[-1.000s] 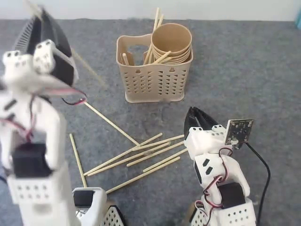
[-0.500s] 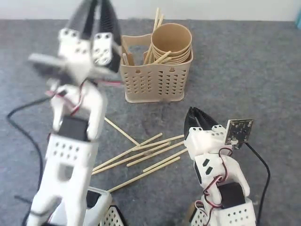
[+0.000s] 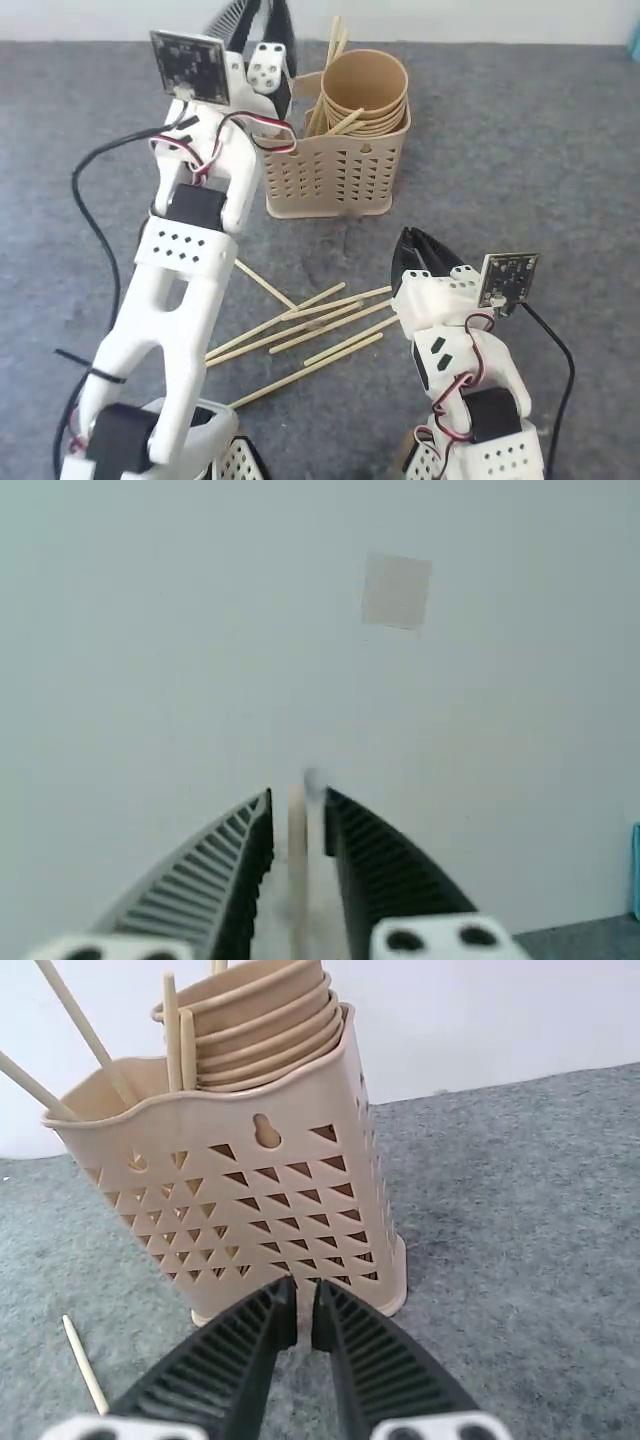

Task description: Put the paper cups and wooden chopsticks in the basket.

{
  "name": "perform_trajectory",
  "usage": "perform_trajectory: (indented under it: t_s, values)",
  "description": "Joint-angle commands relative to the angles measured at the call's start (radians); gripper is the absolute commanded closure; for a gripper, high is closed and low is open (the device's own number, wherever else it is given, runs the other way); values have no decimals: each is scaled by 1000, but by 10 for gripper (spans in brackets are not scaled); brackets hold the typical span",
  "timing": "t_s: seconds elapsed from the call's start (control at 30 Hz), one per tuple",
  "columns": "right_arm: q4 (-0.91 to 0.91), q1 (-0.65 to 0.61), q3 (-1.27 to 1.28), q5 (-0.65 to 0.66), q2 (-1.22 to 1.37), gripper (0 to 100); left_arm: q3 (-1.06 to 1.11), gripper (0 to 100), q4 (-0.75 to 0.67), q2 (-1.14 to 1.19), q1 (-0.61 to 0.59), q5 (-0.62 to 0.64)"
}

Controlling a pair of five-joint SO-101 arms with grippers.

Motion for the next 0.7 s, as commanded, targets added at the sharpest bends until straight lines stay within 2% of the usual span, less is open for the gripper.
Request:
perform_trajectory:
  t_s: [0.0,0.07,0.33,0.5,0.67]
  values:
    - [1,4,-6,23,2,957,-88,765,81,-11,-6,5]
    - [2,4,-6,46,2,957,-114,733,146,-11,-29,5]
    - [4,4,-6,60,10,957,-193,732,427,-123,-172,5]
    - [22,-24,-6,75,10,957,-191,732,744,-307,-259,29]
    - [147,-188,-29,190,12,957,-188,732,1060,-453,-439,180]
